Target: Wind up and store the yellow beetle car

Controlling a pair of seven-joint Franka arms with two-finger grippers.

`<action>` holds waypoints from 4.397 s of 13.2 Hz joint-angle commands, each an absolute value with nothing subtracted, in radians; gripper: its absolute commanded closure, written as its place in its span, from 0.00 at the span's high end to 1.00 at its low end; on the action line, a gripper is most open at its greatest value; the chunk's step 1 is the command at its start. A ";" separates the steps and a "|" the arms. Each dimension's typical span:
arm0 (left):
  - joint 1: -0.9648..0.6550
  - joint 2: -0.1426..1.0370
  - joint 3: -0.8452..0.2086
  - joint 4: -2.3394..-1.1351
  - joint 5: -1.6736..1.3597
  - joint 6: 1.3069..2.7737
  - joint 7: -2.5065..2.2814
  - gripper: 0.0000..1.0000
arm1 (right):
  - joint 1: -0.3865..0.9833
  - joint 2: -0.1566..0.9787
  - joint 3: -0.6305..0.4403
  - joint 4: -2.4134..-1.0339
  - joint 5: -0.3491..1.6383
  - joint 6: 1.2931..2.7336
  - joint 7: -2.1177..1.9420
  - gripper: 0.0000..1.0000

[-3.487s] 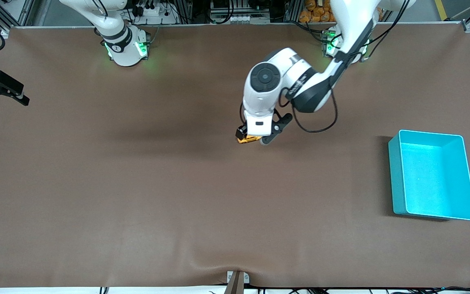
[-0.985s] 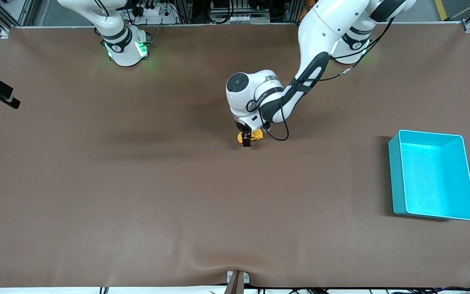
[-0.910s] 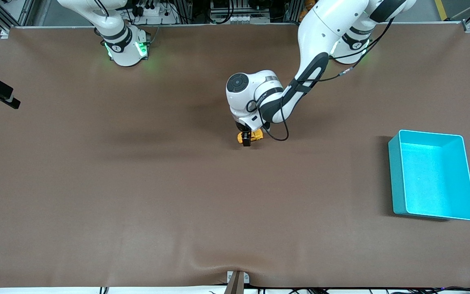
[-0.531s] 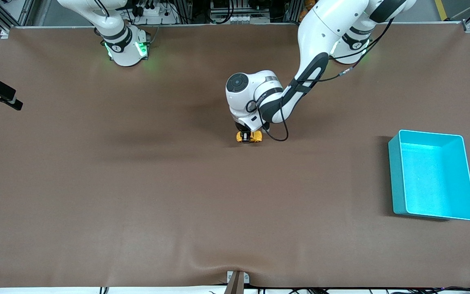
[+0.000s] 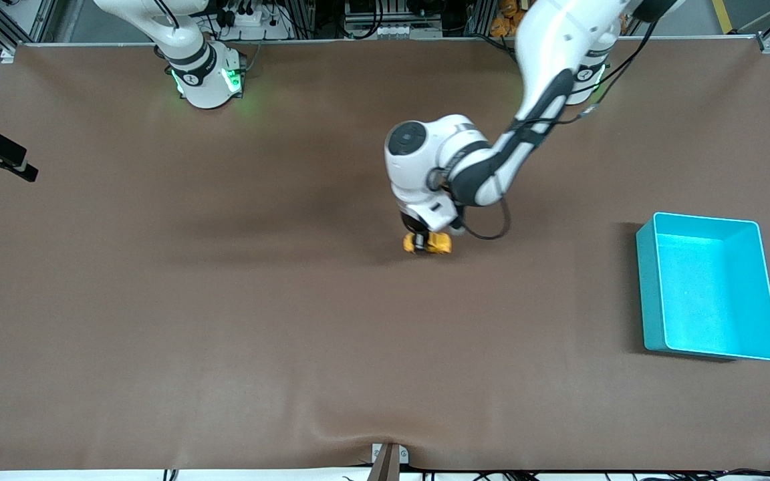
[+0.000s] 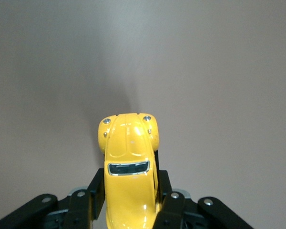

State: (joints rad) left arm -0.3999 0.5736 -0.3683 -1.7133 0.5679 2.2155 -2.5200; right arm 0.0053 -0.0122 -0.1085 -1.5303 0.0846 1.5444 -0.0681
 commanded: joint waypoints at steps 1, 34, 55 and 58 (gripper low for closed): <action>-0.287 0.494 -0.382 -1.735 0.571 2.157 -2.410 0.00 | 0.008 0.005 -0.104 -1.502 0.078 1.523 -0.051 1.00; 0.678 0.546 -0.380 -1.793 0.253 2.302 0.234 0.00 | -0.054 -0.002 -0.086 -1.508 0.015 1.463 -0.051 1.00; 0.704 0.301 -0.460 -1.893 0.247 2.239 0.264 1.00 | -0.048 -0.009 -0.077 -1.500 0.023 1.459 -0.048 1.00; 0.686 0.191 -0.476 -1.875 0.158 2.088 0.256 1.00 | -0.044 -0.009 -0.077 -1.497 0.023 1.459 -0.049 1.00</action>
